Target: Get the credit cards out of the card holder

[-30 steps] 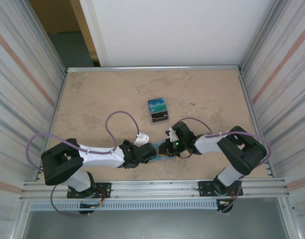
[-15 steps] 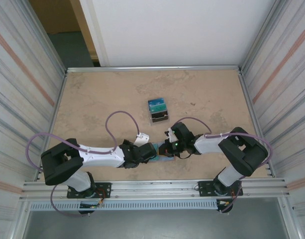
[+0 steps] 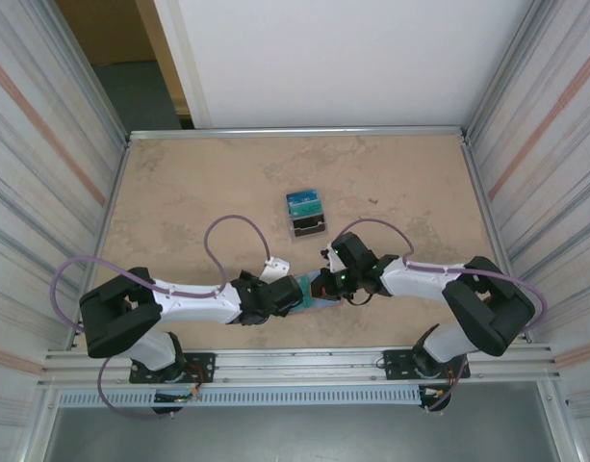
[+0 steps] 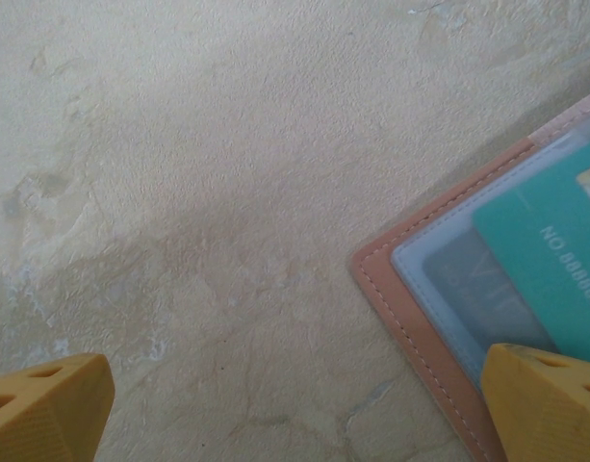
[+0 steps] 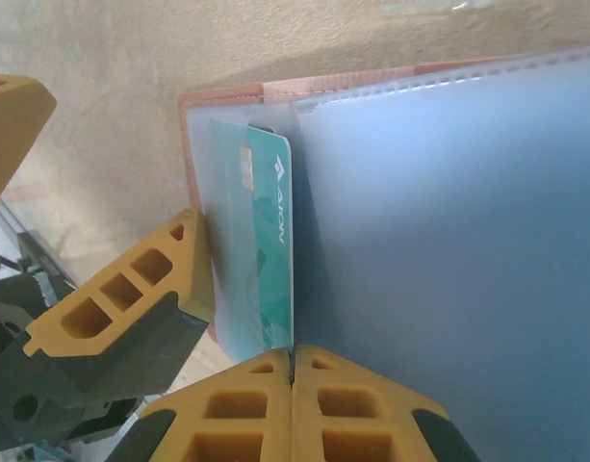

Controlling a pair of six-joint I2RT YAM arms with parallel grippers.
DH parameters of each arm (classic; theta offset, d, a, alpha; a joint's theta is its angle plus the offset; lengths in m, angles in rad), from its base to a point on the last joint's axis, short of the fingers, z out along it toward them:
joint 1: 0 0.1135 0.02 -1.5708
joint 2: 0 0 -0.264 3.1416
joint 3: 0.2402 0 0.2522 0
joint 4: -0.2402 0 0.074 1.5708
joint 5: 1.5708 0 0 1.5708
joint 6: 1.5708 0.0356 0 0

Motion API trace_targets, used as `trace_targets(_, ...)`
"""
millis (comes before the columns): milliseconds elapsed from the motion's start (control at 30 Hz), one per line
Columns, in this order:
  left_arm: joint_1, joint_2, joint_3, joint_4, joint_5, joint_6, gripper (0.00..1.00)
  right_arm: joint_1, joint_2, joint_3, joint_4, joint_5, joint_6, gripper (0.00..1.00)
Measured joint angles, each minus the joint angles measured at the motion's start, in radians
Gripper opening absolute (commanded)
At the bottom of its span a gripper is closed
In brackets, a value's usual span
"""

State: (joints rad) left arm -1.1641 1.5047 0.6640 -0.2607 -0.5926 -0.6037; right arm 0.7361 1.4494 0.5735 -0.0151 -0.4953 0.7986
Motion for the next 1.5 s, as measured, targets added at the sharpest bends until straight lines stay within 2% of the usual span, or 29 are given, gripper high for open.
trace_targets(400, 0.017, -0.009, 0.0, 0.013, 0.011, 0.024, 0.99, -0.037, -0.042, 0.018, -0.118, 0.032, -0.056, 0.0)
trace_targets(600, 0.055, -0.034, 0.0, 0.041, 0.023, 0.096, 0.99, -0.037, -0.042, 0.019, -0.121, 0.032, -0.06, 0.0)
trace_targets(867, 0.057, -0.042, 0.018, 0.091, 0.054, 0.199, 0.99, -0.037, -0.042, 0.019, -0.121, 0.032, -0.06, 0.0)
trace_targets(1133, 0.056, 0.028, 0.031, 0.132, 0.111, 0.226, 0.99, -0.041, -0.042, 0.019, -0.121, 0.032, -0.06, 0.0)
trace_targets(1500, 0.056, 0.073, 0.056, 0.158, 0.12, 0.226, 0.99, -0.063, -0.096, 0.006, -0.128, 0.031, -0.06, 0.0)
